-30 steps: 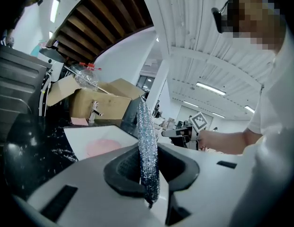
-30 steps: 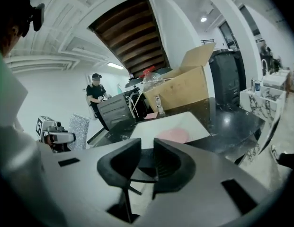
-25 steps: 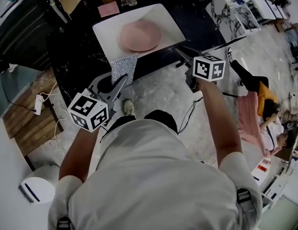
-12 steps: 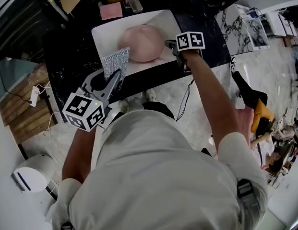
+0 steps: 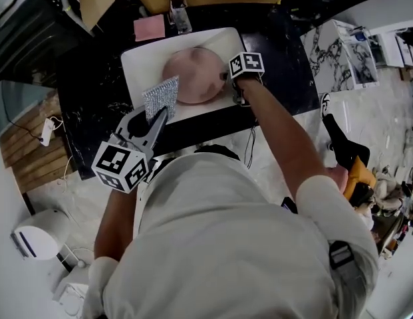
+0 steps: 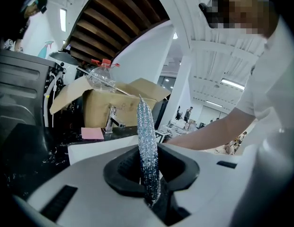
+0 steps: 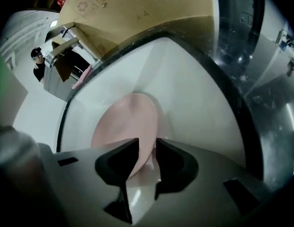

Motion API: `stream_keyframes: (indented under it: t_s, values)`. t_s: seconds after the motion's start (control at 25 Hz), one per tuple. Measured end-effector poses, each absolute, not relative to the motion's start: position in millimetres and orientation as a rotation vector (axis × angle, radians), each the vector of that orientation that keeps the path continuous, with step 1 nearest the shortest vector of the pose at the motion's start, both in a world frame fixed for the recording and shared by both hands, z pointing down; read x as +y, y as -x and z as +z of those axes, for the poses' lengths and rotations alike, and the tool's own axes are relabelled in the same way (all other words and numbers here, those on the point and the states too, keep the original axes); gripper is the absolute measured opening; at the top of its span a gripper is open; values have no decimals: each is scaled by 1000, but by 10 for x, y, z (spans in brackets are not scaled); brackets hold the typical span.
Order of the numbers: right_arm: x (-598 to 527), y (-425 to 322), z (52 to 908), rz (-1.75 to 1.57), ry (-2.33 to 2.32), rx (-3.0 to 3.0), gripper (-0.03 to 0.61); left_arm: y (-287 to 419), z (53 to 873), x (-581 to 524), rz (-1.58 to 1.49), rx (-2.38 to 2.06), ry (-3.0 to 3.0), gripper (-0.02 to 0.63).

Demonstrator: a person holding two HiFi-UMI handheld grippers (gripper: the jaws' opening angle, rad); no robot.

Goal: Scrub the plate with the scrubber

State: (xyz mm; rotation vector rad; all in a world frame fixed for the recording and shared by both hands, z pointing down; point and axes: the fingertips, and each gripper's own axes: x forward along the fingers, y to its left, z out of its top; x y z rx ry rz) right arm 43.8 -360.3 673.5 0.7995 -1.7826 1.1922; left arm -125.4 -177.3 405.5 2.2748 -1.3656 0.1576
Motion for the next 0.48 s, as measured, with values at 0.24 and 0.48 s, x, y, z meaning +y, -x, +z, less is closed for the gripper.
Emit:
stream_keyframes:
  t_s: [0.24,0.48]
  values:
    - [-3592,-424,6988,1286,-814,-1723,95,1209,4087,-1811,165,-1392,-2251,69]
    - [-3579,-372,7176,1362,-830,-1671,92,1198,4111,-1809,183,-1415,-2230,69]
